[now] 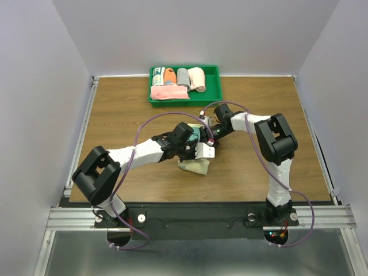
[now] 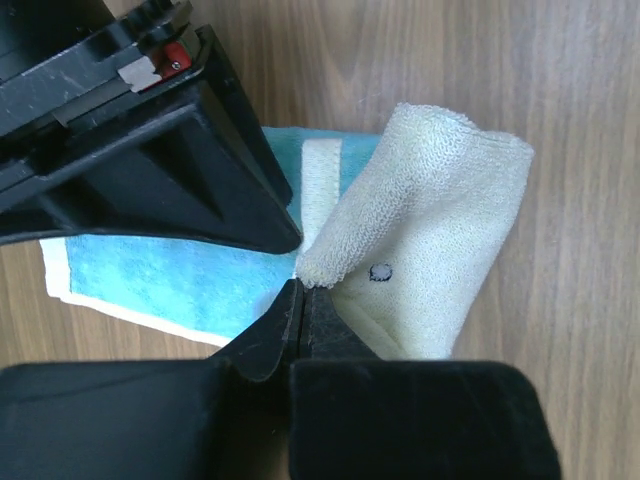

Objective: Roll the towels
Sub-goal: Fold the towel, then roll the towel

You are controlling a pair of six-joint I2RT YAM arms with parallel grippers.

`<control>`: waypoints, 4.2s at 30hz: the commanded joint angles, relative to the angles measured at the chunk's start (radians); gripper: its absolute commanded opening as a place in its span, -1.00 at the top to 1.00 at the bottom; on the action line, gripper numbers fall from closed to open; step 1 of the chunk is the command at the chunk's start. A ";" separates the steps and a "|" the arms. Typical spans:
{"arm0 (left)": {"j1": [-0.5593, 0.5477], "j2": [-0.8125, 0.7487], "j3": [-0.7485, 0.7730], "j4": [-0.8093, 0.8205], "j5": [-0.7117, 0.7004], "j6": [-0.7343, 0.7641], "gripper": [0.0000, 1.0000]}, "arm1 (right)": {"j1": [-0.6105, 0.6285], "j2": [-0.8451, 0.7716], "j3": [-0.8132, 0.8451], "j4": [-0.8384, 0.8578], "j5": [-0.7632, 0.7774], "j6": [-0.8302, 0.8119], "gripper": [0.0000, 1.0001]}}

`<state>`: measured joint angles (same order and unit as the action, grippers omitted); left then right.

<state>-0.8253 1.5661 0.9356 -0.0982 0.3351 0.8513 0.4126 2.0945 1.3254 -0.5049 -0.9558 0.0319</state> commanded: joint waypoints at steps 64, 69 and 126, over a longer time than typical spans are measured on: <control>0.009 -0.225 -0.158 -0.040 -0.019 0.101 -0.16 | 0.006 0.013 0.020 -0.193 0.201 -0.242 0.60; -0.087 -0.253 -0.231 0.014 -0.096 0.138 -0.18 | 0.009 0.021 0.040 -0.196 0.192 -0.237 0.54; -0.160 -0.112 -0.282 0.164 -0.172 0.190 -0.25 | 0.017 -0.063 0.213 -0.279 0.124 -0.214 0.03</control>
<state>-0.9825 1.4315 0.6621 0.0708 0.1463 1.0313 0.4454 2.0930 1.4784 -0.7784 -0.8459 -0.2047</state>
